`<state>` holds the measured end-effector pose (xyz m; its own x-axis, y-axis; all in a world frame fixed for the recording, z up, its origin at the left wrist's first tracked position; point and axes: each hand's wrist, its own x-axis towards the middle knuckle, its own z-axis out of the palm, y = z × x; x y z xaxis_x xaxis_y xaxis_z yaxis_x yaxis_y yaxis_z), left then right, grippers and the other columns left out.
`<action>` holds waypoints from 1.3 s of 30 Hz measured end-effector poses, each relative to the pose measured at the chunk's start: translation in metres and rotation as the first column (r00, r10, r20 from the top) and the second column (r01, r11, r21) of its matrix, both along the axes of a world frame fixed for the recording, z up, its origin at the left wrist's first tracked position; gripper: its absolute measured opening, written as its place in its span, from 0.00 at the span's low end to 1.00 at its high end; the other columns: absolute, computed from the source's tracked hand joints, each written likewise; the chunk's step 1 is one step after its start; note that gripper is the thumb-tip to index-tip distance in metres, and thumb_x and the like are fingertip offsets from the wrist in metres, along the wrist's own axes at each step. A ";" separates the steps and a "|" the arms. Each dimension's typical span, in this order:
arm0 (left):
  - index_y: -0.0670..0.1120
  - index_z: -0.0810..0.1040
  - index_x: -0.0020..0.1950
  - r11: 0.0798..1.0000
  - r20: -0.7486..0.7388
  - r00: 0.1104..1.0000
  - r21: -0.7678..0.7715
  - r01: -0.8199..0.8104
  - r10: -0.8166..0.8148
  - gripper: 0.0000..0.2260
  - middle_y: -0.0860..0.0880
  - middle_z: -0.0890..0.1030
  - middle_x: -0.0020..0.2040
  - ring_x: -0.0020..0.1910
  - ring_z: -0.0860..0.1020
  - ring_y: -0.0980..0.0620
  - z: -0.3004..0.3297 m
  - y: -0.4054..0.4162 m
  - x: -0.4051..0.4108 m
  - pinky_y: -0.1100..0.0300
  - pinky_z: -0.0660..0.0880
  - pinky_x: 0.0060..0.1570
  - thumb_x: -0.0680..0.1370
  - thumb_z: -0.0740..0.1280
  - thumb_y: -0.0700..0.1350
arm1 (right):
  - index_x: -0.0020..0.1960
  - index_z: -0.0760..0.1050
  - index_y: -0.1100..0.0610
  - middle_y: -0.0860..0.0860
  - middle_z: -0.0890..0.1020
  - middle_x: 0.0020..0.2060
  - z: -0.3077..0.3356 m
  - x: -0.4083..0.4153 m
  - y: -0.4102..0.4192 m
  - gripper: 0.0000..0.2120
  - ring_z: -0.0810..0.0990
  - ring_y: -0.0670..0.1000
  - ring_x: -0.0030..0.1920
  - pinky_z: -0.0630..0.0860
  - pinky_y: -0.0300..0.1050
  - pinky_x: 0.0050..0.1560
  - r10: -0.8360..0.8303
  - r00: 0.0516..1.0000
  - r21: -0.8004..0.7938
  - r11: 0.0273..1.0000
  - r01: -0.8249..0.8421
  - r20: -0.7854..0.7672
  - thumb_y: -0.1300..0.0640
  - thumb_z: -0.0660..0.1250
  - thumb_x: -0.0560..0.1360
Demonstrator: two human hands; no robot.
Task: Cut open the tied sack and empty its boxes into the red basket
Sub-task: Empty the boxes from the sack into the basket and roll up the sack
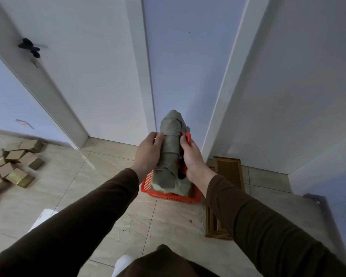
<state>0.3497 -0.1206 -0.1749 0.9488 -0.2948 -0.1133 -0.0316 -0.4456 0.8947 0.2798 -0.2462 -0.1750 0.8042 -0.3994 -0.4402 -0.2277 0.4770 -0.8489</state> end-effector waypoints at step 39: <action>0.50 0.78 0.59 0.951 -0.407 0.913 -0.295 -0.090 -0.040 0.17 0.46 0.84 0.51 0.41 0.85 0.51 -0.005 0.020 0.002 0.63 0.79 0.34 0.80 0.71 0.60 | 0.68 0.79 0.51 0.65 0.80 0.68 0.000 -0.015 -0.006 0.22 0.83 0.62 0.58 0.76 0.69 0.68 0.126 0.992 0.160 0.979 -0.124 -0.001 0.38 0.62 0.84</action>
<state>0.3512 -0.1006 -0.1800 0.8471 -0.3530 -0.3973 0.3681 -0.1494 0.9177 0.2645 -0.2519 -0.1751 0.8379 -0.2202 -0.4995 -0.3033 0.5731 -0.7613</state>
